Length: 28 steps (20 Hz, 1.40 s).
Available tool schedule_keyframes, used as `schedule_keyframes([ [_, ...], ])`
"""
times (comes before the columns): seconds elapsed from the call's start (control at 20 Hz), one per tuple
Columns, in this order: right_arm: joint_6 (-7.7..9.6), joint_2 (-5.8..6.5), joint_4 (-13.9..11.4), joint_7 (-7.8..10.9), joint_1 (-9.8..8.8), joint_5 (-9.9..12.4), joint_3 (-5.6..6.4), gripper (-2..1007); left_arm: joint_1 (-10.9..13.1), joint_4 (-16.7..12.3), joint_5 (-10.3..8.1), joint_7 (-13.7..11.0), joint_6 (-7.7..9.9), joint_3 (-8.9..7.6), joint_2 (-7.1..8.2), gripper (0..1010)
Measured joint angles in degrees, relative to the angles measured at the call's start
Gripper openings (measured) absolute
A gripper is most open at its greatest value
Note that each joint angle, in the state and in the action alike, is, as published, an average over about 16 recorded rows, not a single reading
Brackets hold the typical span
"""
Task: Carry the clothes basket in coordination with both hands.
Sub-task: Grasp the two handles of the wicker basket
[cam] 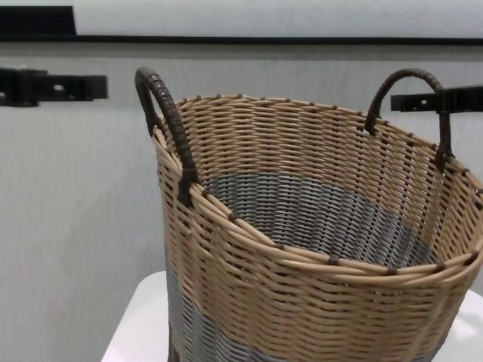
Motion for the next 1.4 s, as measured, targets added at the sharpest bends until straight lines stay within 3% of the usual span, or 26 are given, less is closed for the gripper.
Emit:
schedule_keyframes([
  [0.4,0.00,0.00,0.00,0.00,0.00,0.00,0.00,1000,-2.07,0.19,-0.84,-0.41,1.01,2.53,-1.38,1000],
  [1.0,0.00,0.00,0.00,0.00,0.00,0.00,0.00,1001,-4.08,0.13,-2.04,-0.31,2.17,5.35,-1.49,1000],
  [1.4,0.00,0.00,0.00,0.00,0.00,0.00,0.00,1000,-5.45,0.66,-1.64,0.38,2.03,6.97,-2.13,1000],
])
